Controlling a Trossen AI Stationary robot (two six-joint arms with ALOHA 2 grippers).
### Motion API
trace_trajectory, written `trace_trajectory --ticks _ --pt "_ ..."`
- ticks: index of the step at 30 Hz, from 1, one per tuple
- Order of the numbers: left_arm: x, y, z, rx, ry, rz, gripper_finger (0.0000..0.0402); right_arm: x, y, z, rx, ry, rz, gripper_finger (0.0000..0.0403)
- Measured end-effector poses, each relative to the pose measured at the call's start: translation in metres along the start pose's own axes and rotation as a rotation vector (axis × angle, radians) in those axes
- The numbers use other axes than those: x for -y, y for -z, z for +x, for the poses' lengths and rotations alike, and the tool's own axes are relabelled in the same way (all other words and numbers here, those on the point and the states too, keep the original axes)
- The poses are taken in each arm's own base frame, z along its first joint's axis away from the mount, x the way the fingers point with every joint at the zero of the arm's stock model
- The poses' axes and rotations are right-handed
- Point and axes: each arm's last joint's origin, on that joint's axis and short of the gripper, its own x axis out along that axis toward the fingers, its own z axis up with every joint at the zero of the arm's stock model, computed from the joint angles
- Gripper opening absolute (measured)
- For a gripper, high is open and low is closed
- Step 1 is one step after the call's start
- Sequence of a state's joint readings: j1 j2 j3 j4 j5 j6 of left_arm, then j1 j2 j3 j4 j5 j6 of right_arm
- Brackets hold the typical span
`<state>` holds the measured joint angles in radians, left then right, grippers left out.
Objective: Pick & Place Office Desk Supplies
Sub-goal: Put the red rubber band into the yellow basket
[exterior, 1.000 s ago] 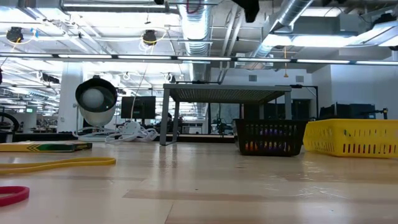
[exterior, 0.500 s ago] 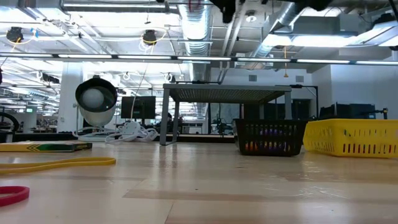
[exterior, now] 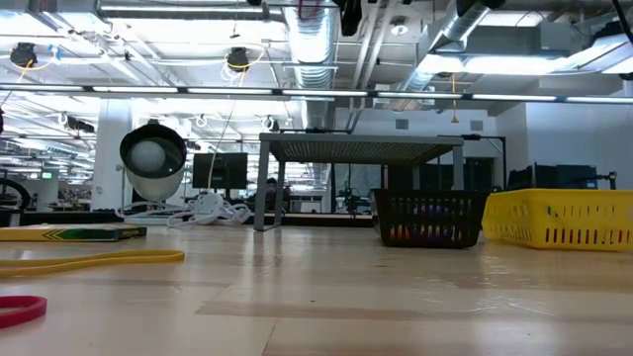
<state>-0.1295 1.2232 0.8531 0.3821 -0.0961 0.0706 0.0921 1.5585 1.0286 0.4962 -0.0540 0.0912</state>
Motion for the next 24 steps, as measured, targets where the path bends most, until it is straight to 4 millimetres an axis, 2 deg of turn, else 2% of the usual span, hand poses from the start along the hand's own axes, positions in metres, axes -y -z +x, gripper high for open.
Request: trace_trajectory --ticks 1,4,14,24 --pt "0.0 0.0 0.0 -0.001 0.0 0.0 0.0 0.0 0.0 0.0 -0.002 0.0 -0.02 0.0022" --pt "0.0 0.0 0.0 0.001 0.0 0.0 0.0 -0.002 0.001 0.0 -0.005 0.001 -0.024 0.0007" --pt "0.0 0.0 0.0 -0.001 0.0 0.0 0.0001 -0.002 0.0 -0.002 -0.02 0.006 -0.028 0.0001" --pt "-0.001 -0.001 0.0 0.004 -0.033 -0.05 0.0024 -0.006 -0.026 -0.029 -0.022 0.048 -0.047 0.0001"
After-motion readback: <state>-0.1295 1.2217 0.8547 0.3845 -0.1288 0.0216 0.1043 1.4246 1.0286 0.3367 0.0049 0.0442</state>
